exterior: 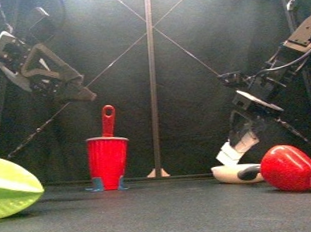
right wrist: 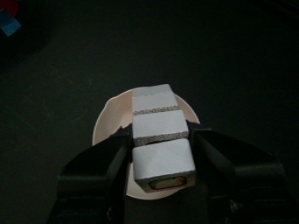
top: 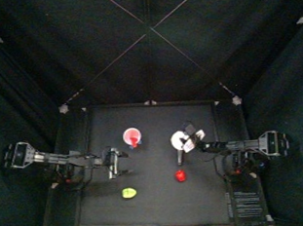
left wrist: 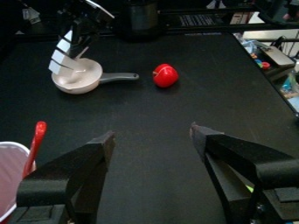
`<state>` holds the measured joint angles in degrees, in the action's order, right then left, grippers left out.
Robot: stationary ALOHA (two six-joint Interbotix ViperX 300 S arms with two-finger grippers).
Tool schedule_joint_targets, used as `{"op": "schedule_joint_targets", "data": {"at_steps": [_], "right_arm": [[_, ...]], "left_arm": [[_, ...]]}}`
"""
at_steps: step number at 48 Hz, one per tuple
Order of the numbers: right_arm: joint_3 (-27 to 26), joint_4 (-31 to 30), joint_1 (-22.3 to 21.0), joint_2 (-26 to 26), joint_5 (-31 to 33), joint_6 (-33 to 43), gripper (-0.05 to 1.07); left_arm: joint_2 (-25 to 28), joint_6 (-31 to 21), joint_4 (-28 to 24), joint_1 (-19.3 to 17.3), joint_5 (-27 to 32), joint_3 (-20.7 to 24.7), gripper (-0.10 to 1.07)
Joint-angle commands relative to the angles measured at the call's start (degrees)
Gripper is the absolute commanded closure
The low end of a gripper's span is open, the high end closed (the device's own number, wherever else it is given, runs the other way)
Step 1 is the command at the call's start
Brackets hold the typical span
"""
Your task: Put sushi roll in pan
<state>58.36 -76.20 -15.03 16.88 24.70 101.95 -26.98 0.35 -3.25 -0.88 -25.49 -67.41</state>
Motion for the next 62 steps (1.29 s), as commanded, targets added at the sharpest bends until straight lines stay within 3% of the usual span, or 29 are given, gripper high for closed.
{"op": "schedule_joint_targets", "data": {"at_steps": [1,10,50,62], "right_arm": [[-1.23,-0.35,0.18,0.53,0.26,0.18,0.19],[-1.32,-0.35,0.18,0.53,0.35,0.18,0.13],[-0.97,0.09,0.35,0.44,0.26,0.00,0.13],[-1.14,0.62,0.44,-1.76,-0.79,-0.18,0.13]], "left_arm": [[-0.09,0.00,0.09,-0.18,-0.53,0.62,-0.03],[-0.09,0.00,0.00,-0.18,-0.53,0.53,-0.03],[-0.09,0.00,0.00,-0.18,-0.53,0.44,-0.03],[-0.09,0.09,0.09,-0.18,-0.53,0.44,-0.03]]}}
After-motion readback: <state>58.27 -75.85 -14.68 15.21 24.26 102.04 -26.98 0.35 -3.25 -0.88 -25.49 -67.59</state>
